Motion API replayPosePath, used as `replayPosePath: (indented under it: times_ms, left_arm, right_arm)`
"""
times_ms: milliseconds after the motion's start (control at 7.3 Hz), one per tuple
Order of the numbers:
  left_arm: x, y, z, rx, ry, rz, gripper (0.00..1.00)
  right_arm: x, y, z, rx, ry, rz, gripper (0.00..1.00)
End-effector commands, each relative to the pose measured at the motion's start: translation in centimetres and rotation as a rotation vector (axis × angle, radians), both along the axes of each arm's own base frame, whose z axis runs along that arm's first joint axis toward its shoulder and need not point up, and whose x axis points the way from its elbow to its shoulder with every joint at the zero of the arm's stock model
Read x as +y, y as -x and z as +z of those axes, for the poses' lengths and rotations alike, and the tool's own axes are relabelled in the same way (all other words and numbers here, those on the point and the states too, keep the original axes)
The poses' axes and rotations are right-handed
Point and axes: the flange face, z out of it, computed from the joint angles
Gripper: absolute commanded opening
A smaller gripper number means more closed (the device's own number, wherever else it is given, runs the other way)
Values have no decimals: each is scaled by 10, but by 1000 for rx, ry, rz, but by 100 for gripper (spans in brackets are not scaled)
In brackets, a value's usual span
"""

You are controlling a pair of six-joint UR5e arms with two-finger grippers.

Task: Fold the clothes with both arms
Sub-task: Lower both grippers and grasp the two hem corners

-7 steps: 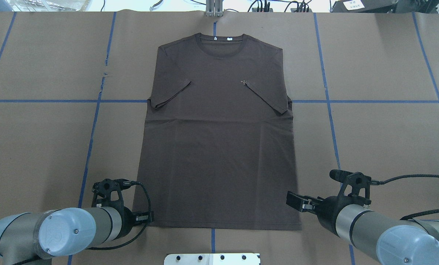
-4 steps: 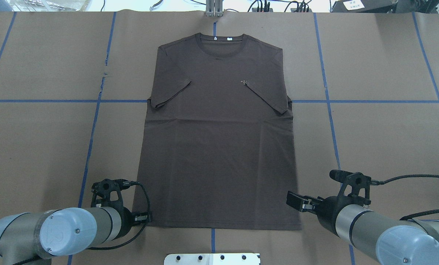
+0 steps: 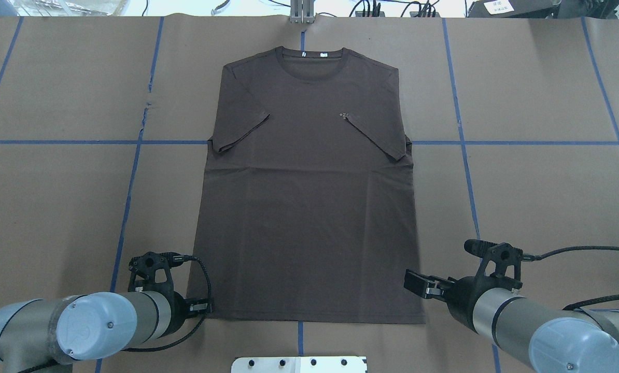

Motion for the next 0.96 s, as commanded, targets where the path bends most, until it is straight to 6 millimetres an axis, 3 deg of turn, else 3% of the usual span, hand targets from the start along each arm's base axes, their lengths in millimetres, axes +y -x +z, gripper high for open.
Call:
replayPosePath:
  times_ms: [0, 548, 684, 821]
  left_arm:
    - [1, -1, 1, -6, 2, 2, 61]
    - [0, 0, 1, -6, 2, 1, 60]
    - [0, 0, 1, -6, 3, 0, 40]
    - [1, -1, 1, -6, 5, -1, 9]
  right_arm:
    - [1, 0, 1, 1, 1, -1, 96]
    - [2, 1, 0, 1, -3, 2, 96]
    - [2, 1, 0, 1, -3, 2, 96]
    - [2, 1, 0, 1, -3, 0, 96]
